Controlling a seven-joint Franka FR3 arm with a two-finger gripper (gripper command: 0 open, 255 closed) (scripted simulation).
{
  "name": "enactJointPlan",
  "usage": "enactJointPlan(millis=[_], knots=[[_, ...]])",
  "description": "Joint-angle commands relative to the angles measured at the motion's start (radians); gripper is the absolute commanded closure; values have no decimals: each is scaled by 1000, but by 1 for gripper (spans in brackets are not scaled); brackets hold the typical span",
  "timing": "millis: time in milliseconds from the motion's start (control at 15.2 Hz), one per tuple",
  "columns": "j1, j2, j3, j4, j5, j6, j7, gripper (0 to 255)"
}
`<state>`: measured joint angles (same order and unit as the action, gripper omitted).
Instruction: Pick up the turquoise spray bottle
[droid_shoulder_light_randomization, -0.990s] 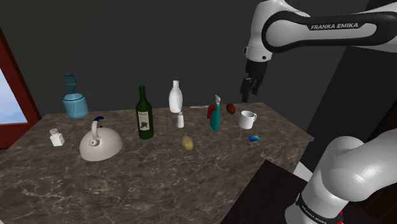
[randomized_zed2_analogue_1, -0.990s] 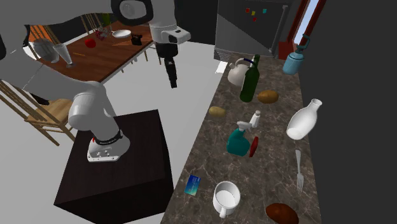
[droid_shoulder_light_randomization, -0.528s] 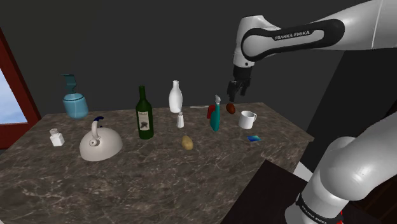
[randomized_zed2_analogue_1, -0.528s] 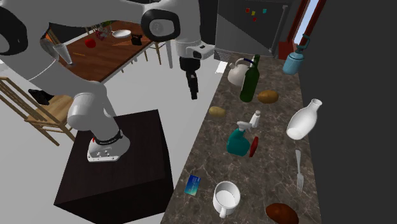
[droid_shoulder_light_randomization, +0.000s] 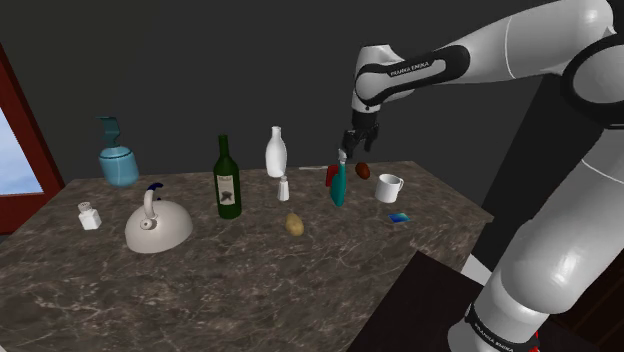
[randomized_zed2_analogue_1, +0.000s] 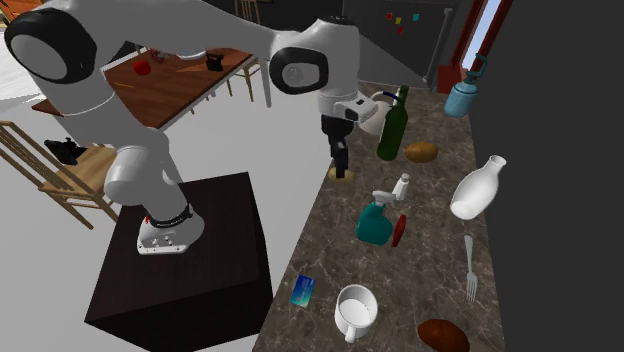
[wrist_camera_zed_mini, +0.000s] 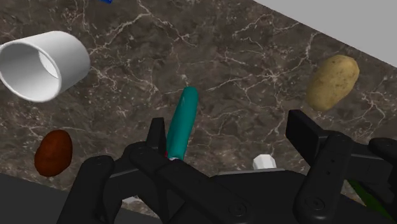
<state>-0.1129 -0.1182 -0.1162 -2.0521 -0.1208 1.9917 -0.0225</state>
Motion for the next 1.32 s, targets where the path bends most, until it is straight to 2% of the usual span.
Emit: enactJointPlan(millis=[0, 462, 924, 1122, 1188, 1254], knots=[[-8, 70, -11, 51, 9, 24, 3, 0], [-50, 321, -45, 271, 58, 69, -9, 0], [-52, 349, -44, 213, 60, 155, -5, 0], [-52, 352, -44, 208, 60, 162, -4, 0], [-52, 353, -44, 209, 60, 162, -5, 255], [-52, 352, -44, 209, 60, 163, -5, 255]])
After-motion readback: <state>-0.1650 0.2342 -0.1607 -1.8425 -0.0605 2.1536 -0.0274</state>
